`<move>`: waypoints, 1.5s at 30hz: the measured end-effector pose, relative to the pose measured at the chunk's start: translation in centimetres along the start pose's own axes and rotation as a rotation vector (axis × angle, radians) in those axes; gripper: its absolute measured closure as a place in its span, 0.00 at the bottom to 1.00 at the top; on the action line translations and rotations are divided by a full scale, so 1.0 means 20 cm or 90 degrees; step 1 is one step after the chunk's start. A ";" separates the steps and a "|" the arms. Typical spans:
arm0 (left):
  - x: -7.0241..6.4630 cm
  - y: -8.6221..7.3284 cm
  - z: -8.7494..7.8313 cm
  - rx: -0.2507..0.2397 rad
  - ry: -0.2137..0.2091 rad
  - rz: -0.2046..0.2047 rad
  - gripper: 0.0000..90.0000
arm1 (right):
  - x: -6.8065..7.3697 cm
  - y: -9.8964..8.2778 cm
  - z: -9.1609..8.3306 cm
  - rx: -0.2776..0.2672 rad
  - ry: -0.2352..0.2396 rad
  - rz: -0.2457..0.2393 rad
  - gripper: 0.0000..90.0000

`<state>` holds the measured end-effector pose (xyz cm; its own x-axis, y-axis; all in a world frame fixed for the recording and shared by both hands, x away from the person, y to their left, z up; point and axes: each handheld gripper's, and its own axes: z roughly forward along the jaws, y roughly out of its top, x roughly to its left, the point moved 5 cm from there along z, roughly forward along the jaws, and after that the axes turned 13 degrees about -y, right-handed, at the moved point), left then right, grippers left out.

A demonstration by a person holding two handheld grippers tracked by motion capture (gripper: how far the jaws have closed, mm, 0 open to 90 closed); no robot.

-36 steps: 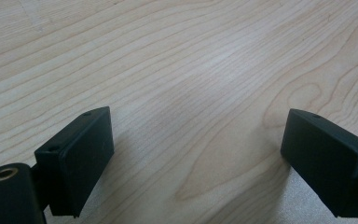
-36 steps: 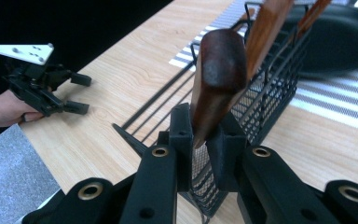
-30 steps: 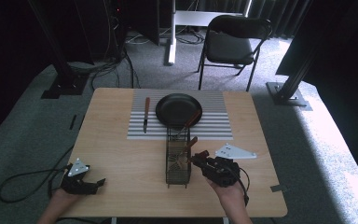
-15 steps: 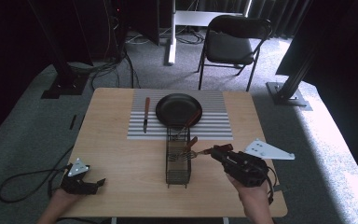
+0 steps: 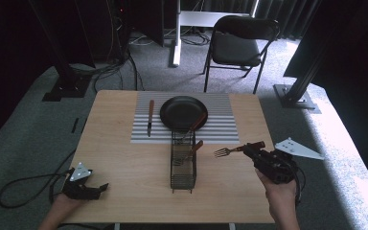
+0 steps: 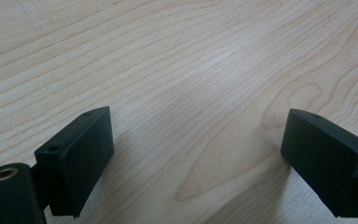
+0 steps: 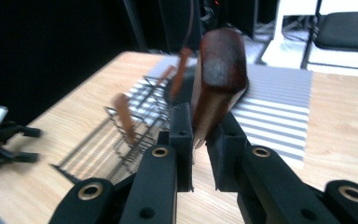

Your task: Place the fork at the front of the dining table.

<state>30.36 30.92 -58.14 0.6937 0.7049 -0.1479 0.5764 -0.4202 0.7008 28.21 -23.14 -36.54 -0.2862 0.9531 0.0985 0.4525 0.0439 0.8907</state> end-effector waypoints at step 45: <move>0.00 0.00 0.00 0.000 0.000 0.000 0.10 | -0.25 0.04 1.09 0.189 -0.174 -0.021 0.89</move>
<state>30.35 30.93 -58.14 0.6937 0.7048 -0.1483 0.5765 -0.4199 0.7009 48.41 -21.30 -46.00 -0.0870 0.9926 -0.0848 0.6823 0.1214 0.7209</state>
